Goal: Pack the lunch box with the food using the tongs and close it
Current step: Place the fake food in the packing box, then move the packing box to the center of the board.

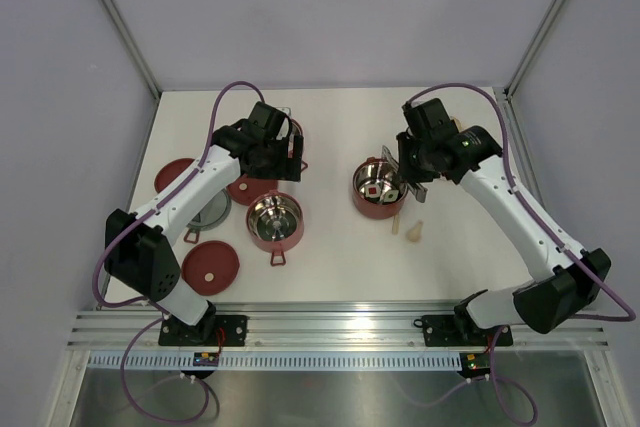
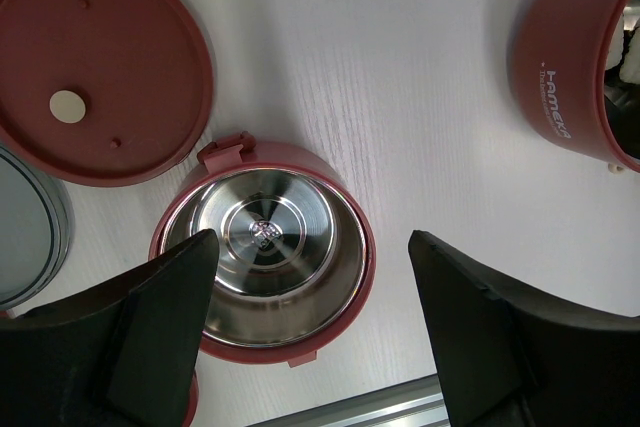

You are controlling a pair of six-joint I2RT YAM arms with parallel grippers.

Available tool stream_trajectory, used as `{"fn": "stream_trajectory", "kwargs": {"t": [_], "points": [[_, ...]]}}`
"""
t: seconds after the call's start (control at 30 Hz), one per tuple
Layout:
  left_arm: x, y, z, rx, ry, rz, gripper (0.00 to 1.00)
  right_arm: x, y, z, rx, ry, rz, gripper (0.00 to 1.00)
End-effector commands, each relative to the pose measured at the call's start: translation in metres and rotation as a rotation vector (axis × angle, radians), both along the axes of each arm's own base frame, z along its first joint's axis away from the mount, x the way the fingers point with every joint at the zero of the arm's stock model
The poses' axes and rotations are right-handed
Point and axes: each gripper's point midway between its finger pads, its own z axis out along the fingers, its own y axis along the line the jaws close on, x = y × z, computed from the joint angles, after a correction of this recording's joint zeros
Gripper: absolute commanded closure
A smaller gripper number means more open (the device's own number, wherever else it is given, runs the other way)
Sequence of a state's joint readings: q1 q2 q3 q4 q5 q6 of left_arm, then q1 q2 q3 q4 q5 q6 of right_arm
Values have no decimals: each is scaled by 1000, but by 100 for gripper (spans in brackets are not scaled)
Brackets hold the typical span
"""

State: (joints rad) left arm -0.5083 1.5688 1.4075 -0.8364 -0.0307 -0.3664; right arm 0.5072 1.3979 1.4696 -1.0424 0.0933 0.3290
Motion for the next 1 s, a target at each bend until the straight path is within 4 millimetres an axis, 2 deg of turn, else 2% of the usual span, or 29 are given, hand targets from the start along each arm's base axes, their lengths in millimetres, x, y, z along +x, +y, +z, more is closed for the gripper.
{"fn": "stream_trajectory", "kwargs": {"t": [0.0,0.07,0.17,0.23,0.27,0.3,0.33,0.37,0.4,0.47,0.5,0.53,0.57,0.6,0.7,0.73,0.8,0.83,0.9,0.97], "points": [[11,-1,7,-8,-43,8,19,5,-13,39,-13,-121,-50,81],[14,1,6,6,-50,22,18,6,-14,47,-4,-145,-59,80],[32,10,12,10,-68,107,18,9,-16,59,3,-186,-80,80],[56,22,27,-8,-99,189,18,12,-19,63,-5,-204,-97,80],[67,26,20,-6,-79,221,18,14,-19,63,-9,-206,-99,80],[79,39,20,-25,-73,286,18,15,-19,63,-12,-205,-99,80],[93,41,29,-58,-88,314,18,16,-18,60,-16,-199,-99,80],[105,46,18,-61,-70,345,18,17,-17,59,-18,-194,-90,80],[117,61,16,-81,-70,404,18,16,-17,59,-19,-191,-89,79],[138,68,19,-132,-87,446,17,17,-15,58,-15,-186,-82,79],[149,80,7,-132,-70,481,16,16,-15,58,-16,-185,-78,80],[156,83,5,-151,-61,489,14,15,-16,58,-15,-184,-79,79],[168,84,10,-178,-83,495,14,14,-15,58,-13,-183,-78,79],[176,89,-2,-209,-52,509,13,14,-16,57,-9,-185,-80,79],[201,101,-4,-253,-80,536,11,11,-16,55,-9,-177,-78,78],[208,100,-14,-266,-68,530,9,11,-17,54,-12,-173,-82,78],[220,101,-17,-298,-90,517,7,9,-18,53,-15,-169,-86,78],[222,95,-28,-327,-56,496,7,8,-19,54,-14,-173,-93,78],[229,90,-32,-353,-45,476,6,6,-22,54,-17,-169,-98,78],[231,85,-45,-372,-21,464,7,5,-23,53,-22,-169,-103,77]]}}
